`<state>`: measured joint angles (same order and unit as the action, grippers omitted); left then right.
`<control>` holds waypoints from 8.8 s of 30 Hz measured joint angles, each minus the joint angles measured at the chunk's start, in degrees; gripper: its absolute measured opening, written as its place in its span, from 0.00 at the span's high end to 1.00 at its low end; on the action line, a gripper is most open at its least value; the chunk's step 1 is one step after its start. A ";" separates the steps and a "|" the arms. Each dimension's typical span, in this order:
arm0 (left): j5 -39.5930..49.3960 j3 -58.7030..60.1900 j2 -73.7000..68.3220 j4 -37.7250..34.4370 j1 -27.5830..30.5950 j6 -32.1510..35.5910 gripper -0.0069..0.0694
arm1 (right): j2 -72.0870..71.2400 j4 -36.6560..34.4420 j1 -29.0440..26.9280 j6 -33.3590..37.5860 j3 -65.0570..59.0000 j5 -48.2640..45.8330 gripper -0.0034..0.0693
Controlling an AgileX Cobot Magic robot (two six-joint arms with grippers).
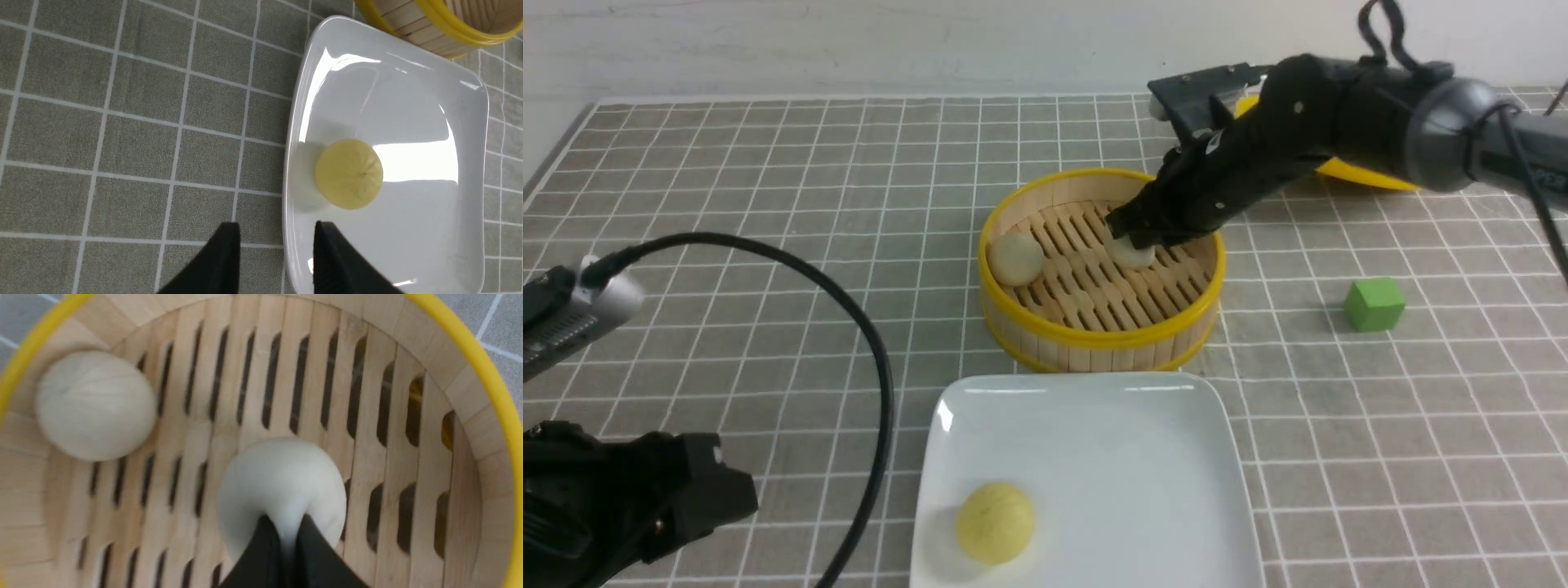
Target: Put the steamed buns into the plate on the grey tablecloth.
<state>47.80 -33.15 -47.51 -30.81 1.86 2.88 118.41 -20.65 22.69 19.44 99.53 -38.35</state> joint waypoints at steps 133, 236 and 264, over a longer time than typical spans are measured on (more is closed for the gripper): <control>-13.66 -33.53 -51.09 17.74 -39.69 -8.35 0.31 | -108.12 29.39 6.90 -35.20 -75.23 2.83 0.93; -23.63 6.91 19.55 40.75 -39.69 -39.68 0.88 | -119.02 25.74 -15.99 -26.71 -100.31 16.32 0.78; -31.44 22.19 34.82 38.93 -20.98 -20.87 0.85 | -119.02 25.74 -15.99 -26.71 -100.31 16.25 0.73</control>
<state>16.36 -10.96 -12.69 8.12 -19.12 -17.99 -0.60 5.08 6.70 -7.26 -0.78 -22.10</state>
